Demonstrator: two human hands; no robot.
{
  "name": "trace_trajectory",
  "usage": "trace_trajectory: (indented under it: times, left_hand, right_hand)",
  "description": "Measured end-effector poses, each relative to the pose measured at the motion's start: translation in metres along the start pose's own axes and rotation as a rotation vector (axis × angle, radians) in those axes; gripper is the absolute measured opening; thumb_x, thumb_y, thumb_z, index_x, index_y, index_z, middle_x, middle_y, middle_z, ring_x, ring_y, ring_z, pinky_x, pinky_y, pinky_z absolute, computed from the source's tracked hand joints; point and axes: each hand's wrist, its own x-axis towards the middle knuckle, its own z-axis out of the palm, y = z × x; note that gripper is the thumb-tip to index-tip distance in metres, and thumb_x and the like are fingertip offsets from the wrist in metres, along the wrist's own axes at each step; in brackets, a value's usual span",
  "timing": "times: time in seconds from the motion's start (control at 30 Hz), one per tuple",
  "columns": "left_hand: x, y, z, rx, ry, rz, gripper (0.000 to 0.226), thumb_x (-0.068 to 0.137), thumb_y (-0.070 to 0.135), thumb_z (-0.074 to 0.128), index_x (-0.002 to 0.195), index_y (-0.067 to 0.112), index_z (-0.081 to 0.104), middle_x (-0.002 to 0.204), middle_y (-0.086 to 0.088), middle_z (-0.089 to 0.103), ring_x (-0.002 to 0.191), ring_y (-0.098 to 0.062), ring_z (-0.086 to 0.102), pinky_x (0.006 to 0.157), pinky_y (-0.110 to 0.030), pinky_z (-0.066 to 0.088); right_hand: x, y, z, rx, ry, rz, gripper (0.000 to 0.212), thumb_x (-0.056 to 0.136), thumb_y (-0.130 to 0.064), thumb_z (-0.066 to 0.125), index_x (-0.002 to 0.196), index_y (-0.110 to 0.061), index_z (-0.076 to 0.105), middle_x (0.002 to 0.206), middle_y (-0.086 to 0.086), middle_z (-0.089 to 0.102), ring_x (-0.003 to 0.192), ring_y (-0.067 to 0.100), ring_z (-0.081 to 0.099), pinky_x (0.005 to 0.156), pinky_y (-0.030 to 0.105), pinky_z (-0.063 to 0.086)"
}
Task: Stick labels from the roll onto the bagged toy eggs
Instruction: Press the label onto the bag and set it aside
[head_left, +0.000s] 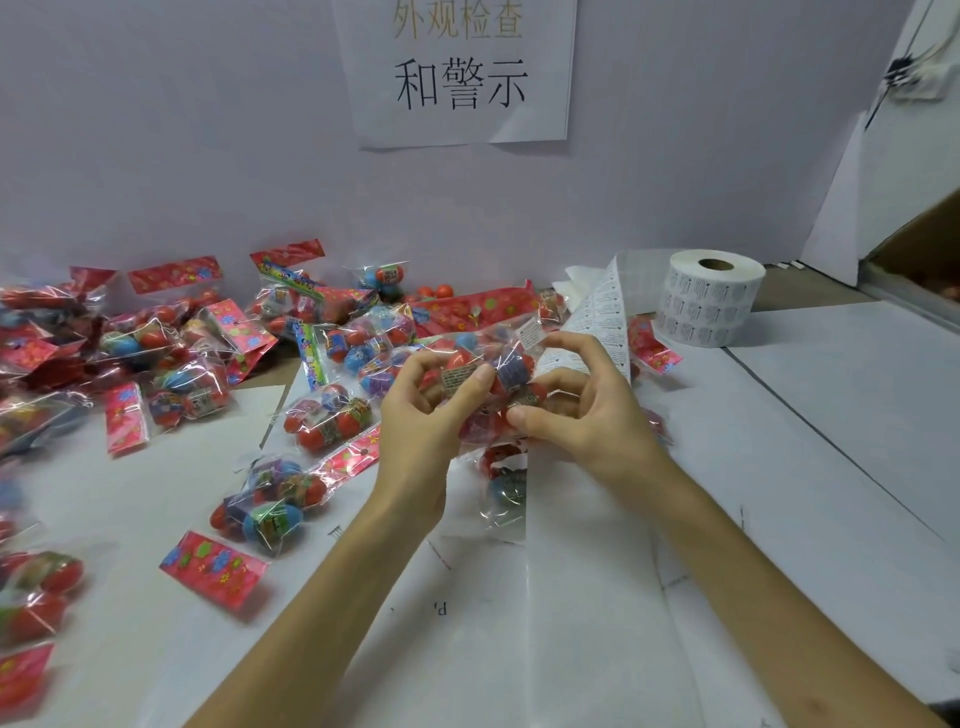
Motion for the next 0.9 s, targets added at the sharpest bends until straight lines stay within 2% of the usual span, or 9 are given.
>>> trace_trajectory:
  times: [0.1, 0.2, 0.33, 0.47, 0.6, 0.67, 0.77, 0.83, 0.9]
  left_hand:
    - [0.001, 0.001, 0.0, -0.061, -0.037, -0.031, 0.046, 0.073, 0.03, 0.083, 0.11, 0.011, 0.064, 0.103, -0.015, 0.078, 0.092, -0.032, 0.077, 0.071, -0.042, 0.064]
    - [0.001, 0.001, -0.001, -0.109, -0.145, -0.141, 0.067, 0.075, 0.033, 0.086, 0.13, 0.004, 0.061, 0.121, -0.019, 0.073, 0.11, -0.036, 0.072, 0.093, -0.047, 0.06]
    - [0.002, -0.002, -0.006, -0.146, -0.309, -0.256, 0.057, 0.086, 0.024, 0.078, 0.129, -0.009, 0.061, 0.128, -0.027, 0.068, 0.12, -0.04, 0.066, 0.105, -0.043, 0.055]
    - [0.005, -0.003, -0.008, -0.087, -0.296, -0.209, 0.047, 0.086, 0.019, 0.079, 0.124, -0.006, 0.065, 0.116, -0.021, 0.073, 0.11, -0.034, 0.072, 0.099, -0.041, 0.058]
    - [0.008, -0.002, -0.009, -0.133, -0.208, -0.205, 0.047, 0.08, 0.015, 0.077, 0.121, -0.005, 0.067, 0.113, -0.02, 0.075, 0.103, -0.032, 0.074, 0.087, -0.039, 0.062]
    - [0.008, 0.0, -0.009, -0.172, -0.151, -0.223, 0.048, 0.077, 0.015, 0.077, 0.12, -0.003, 0.068, 0.113, -0.019, 0.076, 0.098, -0.028, 0.076, 0.077, -0.033, 0.062]
    - [0.008, 0.002, -0.008, -0.213, -0.104, -0.25, 0.053, 0.074, 0.014, 0.076, 0.123, -0.005, 0.065, 0.113, -0.021, 0.076, 0.096, -0.031, 0.077, 0.071, -0.032, 0.062]
    - [0.006, 0.003, -0.007, -0.221, -0.106, -0.247, 0.055, 0.075, 0.015, 0.075, 0.125, -0.004, 0.064, 0.114, -0.021, 0.076, 0.094, -0.032, 0.077, 0.069, -0.033, 0.062]
    - [0.006, 0.003, -0.007, -0.229, -0.12, -0.238, 0.052, 0.076, 0.017, 0.075, 0.124, -0.001, 0.066, 0.113, -0.018, 0.076, 0.092, -0.03, 0.077, 0.069, -0.031, 0.062]
  right_hand:
    - [0.001, 0.0, -0.001, -0.041, 0.026, -0.026, 0.072, 0.061, -0.04, 0.088, 0.124, -0.043, 0.052, 0.093, 0.004, 0.072, 0.083, 0.021, 0.073, 0.082, 0.043, 0.061]
    - [0.001, -0.003, -0.004, -0.016, 0.03, -0.051, 0.075, 0.069, -0.026, 0.088, 0.132, -0.031, 0.048, 0.09, 0.002, 0.074, 0.081, 0.015, 0.072, 0.076, 0.032, 0.058]
    - [-0.001, -0.006, -0.007, -0.034, 0.001, -0.066, 0.076, 0.072, -0.018, 0.087, 0.135, -0.03, 0.047, 0.094, 0.002, 0.074, 0.087, 0.017, 0.071, 0.085, 0.038, 0.058]
    - [-0.002, -0.009, -0.006, -0.042, 0.048, -0.061, 0.074, 0.077, -0.012, 0.086, 0.137, -0.024, 0.046, 0.101, 0.004, 0.07, 0.084, 0.015, 0.071, 0.078, 0.035, 0.057]
    - [-0.003, -0.013, -0.006, -0.043, 0.064, -0.066, 0.062, 0.078, -0.022, 0.082, 0.131, -0.03, 0.052, 0.117, 0.004, 0.063, 0.089, 0.016, 0.068, 0.069, 0.03, 0.057]
    - [-0.002, -0.016, -0.01, 0.008, 0.104, -0.063, 0.044, 0.081, -0.027, 0.072, 0.123, -0.027, 0.061, 0.106, -0.001, 0.066, 0.081, 0.013, 0.063, 0.066, 0.028, 0.054]
    - [0.001, -0.021, -0.016, 0.35, 0.037, 0.074, 0.022, 0.087, -0.028, 0.063, 0.103, -0.017, 0.074, 0.083, 0.001, 0.066, 0.065, 0.013, 0.053, 0.06, 0.024, 0.046]
    - [0.0, -0.023, -0.017, 0.513, -0.042, 0.193, 0.024, 0.09, -0.032, 0.061, 0.094, -0.015, 0.077, 0.075, 0.003, 0.063, 0.06, 0.011, 0.052, 0.057, 0.022, 0.044]
    - [0.001, -0.022, -0.015, 0.521, -0.081, 0.259, 0.03, 0.088, -0.034, 0.058, 0.091, -0.013, 0.079, 0.071, 0.004, 0.061, 0.056, 0.01, 0.052, 0.054, 0.021, 0.043]
